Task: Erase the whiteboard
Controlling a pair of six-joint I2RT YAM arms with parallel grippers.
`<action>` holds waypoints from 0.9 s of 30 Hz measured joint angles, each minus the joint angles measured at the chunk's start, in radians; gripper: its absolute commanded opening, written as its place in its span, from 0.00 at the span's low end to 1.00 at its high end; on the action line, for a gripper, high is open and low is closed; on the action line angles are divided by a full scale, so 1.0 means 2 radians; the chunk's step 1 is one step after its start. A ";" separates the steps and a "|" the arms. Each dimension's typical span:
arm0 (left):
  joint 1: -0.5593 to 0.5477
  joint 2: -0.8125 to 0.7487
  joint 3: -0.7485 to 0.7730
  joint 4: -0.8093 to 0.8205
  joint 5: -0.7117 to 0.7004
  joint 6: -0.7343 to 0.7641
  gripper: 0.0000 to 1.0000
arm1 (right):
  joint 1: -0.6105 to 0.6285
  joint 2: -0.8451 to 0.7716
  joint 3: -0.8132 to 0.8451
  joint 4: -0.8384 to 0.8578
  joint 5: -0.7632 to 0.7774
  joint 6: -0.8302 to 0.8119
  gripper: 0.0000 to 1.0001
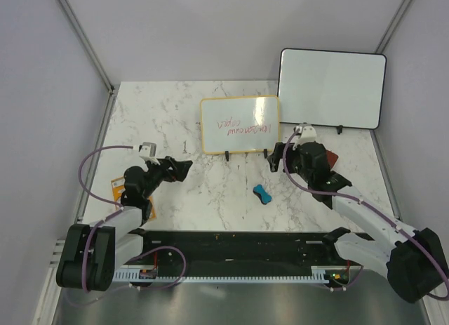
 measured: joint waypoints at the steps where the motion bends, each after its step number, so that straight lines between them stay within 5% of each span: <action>1: 0.000 0.003 0.000 0.001 0.001 0.000 1.00 | 0.012 0.013 0.014 -0.013 0.000 -0.005 0.98; 17: 0.000 0.040 0.014 -0.002 0.019 0.000 0.99 | 0.163 0.140 0.100 -0.188 0.006 -0.011 0.84; 19: 0.000 0.041 0.016 -0.003 0.018 0.000 0.99 | 0.169 0.149 0.099 -0.196 0.012 -0.007 0.73; 27: 0.000 0.041 0.019 -0.004 0.018 0.000 1.00 | 0.171 0.173 0.089 -0.197 0.033 0.006 0.73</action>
